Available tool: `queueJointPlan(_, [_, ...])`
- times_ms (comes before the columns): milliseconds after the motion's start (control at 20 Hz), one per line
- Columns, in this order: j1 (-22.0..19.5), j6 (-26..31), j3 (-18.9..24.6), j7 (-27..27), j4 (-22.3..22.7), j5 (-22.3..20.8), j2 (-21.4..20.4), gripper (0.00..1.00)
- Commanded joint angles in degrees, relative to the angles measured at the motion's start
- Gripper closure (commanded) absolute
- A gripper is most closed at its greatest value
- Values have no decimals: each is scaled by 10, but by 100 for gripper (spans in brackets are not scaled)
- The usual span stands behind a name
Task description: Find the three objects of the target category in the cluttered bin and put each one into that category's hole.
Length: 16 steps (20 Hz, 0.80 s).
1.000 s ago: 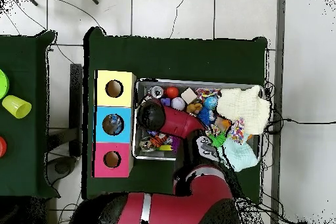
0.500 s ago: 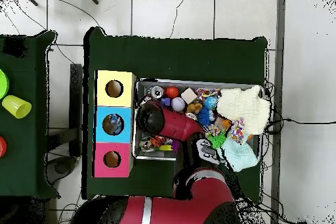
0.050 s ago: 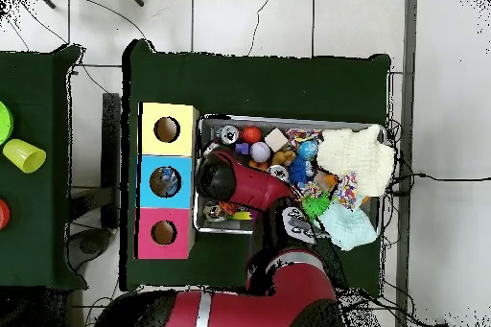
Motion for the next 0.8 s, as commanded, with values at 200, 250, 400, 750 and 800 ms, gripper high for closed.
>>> queueJointPlan(200, [38,-4,74,124,39,36,7,0])
queueJointPlan(250, [39,-7,76,125,40,36,7,0])
queueJointPlan(400, [43,-15,77,130,42,41,10,0])
queueJointPlan(750, [48,-23,82,135,50,57,3,0])
queueJointPlan(800, [50,-21,81,134,50,60,1,0])
